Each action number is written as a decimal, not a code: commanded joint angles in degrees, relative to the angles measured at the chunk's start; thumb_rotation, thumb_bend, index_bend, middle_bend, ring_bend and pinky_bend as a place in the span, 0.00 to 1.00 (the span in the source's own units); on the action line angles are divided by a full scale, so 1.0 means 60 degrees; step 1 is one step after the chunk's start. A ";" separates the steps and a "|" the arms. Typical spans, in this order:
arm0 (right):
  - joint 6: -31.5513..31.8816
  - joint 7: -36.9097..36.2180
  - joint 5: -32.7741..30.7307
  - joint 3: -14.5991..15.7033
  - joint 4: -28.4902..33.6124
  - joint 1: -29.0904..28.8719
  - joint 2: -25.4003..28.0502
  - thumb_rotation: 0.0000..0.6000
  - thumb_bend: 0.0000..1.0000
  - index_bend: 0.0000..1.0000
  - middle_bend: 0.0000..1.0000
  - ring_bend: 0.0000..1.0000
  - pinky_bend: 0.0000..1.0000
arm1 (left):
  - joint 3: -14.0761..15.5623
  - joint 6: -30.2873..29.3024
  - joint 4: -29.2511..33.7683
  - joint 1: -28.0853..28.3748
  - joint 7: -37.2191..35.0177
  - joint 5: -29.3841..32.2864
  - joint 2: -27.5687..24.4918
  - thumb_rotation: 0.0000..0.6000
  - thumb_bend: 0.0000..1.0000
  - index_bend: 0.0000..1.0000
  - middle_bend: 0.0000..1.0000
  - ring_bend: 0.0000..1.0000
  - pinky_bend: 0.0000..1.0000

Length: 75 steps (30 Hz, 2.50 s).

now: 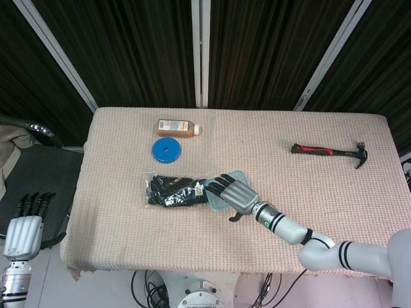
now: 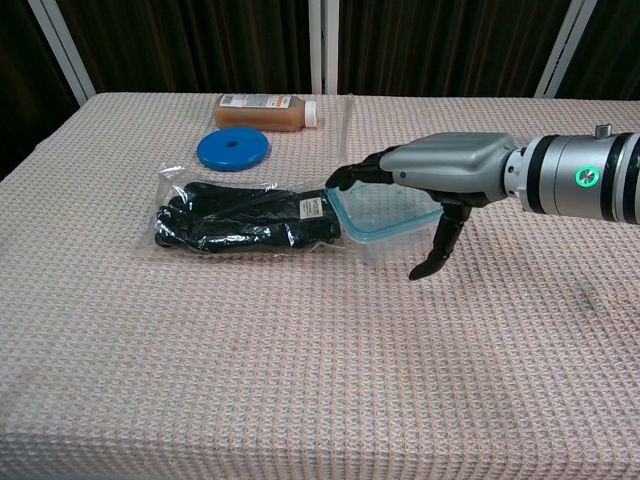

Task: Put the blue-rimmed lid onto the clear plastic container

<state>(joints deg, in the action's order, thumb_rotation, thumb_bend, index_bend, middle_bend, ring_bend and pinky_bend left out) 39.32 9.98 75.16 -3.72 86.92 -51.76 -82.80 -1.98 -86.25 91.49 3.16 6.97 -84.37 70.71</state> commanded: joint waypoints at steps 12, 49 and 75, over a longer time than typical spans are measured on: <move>0.2027 -0.0472 0.1172 0.0619 0.0938 0.1342 0.1120 1.00 0.00 0.00 0.19 0.00 0.00 | -0.0003 0.0042 -0.0025 0.0025 0.0001 -0.0007 0.0041 1.00 0.03 0.14 0.12 0.05 0.00; 0.2576 -0.0827 0.1880 0.1059 0.0796 0.2386 0.1339 1.00 0.00 0.00 0.22 0.00 0.00 | 0.0003 0.0085 -0.0148 0.0048 -0.0088 -0.0008 0.0119 1.00 0.03 0.14 0.12 0.05 0.00; 0.2835 -0.0990 0.1978 0.0842 0.0737 0.2667 0.1369 1.00 0.00 0.00 0.22 0.00 0.00 | -0.0013 0.0025 -0.0158 0.0021 -0.0108 -0.0008 0.0110 1.00 0.03 0.14 0.12 0.05 0.00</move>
<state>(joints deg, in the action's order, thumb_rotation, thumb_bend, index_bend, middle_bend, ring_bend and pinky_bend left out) 55.33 4.34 86.56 1.74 90.89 -36.18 -75.20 -2.04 -86.07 90.52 3.30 6.33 -84.42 71.39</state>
